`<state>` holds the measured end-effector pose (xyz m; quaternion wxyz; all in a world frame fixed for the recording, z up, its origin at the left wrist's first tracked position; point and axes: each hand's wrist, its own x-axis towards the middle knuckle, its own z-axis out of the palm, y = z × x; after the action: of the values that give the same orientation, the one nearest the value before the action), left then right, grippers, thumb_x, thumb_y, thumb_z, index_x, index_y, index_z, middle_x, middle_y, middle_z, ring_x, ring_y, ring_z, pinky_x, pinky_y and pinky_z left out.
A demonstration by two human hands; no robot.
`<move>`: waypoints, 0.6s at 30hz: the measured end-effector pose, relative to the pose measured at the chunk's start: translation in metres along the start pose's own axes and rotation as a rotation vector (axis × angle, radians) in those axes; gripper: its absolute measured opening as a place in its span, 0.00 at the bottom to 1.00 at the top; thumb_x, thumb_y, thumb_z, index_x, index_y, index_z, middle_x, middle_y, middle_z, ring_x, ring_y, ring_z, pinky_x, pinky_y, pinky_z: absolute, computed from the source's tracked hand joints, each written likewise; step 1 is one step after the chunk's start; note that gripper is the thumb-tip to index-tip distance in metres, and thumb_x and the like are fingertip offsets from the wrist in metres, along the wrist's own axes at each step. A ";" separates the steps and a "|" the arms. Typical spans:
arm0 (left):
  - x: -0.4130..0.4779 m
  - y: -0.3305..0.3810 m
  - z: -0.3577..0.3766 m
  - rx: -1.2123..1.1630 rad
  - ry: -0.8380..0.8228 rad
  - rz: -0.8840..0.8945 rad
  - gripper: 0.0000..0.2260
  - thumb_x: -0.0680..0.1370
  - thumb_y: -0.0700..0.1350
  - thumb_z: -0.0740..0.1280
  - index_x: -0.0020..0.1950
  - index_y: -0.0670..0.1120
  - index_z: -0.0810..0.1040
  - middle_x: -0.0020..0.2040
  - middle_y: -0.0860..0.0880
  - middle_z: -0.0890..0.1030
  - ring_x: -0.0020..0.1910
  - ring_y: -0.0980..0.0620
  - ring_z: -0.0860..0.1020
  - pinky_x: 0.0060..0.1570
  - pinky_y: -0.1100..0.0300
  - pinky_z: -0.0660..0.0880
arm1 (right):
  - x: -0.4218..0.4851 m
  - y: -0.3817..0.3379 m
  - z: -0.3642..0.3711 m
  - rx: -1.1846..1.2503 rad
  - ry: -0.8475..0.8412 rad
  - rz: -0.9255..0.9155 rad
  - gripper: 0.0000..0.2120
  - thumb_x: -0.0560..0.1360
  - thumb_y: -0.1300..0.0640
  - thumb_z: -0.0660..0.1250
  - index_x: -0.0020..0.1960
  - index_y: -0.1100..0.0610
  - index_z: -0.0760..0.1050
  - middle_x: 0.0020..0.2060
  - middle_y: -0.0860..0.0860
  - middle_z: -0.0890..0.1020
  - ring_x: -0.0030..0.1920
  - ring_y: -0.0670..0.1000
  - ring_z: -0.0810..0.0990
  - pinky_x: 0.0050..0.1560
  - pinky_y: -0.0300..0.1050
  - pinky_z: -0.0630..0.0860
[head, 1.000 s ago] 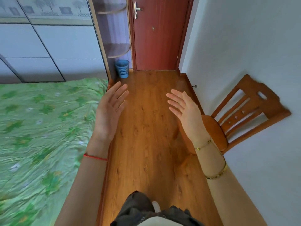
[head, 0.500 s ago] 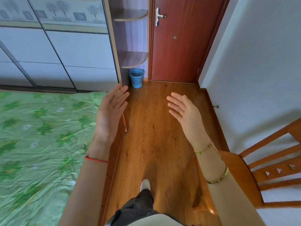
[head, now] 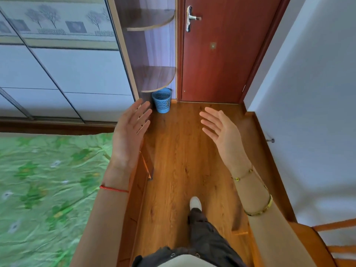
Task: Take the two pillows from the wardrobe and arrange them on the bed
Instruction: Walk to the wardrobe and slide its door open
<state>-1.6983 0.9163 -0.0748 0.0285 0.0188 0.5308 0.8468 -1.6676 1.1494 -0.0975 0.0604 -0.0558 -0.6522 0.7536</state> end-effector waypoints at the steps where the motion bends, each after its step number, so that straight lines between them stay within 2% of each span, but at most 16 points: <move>1: 0.020 -0.004 0.001 0.001 0.006 -0.001 0.20 0.86 0.47 0.49 0.76 0.44 0.69 0.71 0.46 0.77 0.70 0.50 0.76 0.75 0.48 0.65 | 0.022 0.002 -0.001 -0.002 -0.001 0.006 0.22 0.85 0.49 0.47 0.72 0.56 0.69 0.66 0.49 0.78 0.66 0.47 0.77 0.69 0.45 0.72; 9: 0.184 -0.028 0.021 0.043 0.066 0.077 0.21 0.86 0.45 0.50 0.77 0.43 0.67 0.72 0.45 0.76 0.71 0.49 0.75 0.76 0.46 0.64 | 0.214 -0.002 -0.008 0.017 -0.076 0.053 0.20 0.85 0.49 0.48 0.67 0.51 0.74 0.62 0.47 0.81 0.63 0.46 0.79 0.69 0.49 0.72; 14: 0.275 -0.027 0.029 0.020 0.147 0.096 0.20 0.86 0.47 0.49 0.76 0.44 0.69 0.71 0.47 0.77 0.70 0.49 0.76 0.75 0.47 0.65 | 0.326 -0.011 -0.002 0.024 -0.156 0.095 0.20 0.84 0.48 0.50 0.69 0.53 0.73 0.61 0.47 0.82 0.62 0.45 0.79 0.69 0.49 0.72; 18: 0.332 -0.024 0.022 -0.007 0.240 0.091 0.20 0.86 0.47 0.49 0.75 0.45 0.71 0.70 0.48 0.78 0.70 0.50 0.76 0.75 0.49 0.66 | 0.396 -0.009 0.017 0.016 -0.253 0.114 0.20 0.84 0.49 0.52 0.70 0.55 0.72 0.64 0.50 0.80 0.65 0.48 0.77 0.70 0.50 0.71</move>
<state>-2.0272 0.9691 -0.0857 -0.0738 -0.0584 0.5259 0.8453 -2.0608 1.1990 -0.0883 -0.0646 0.0031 -0.6445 0.7619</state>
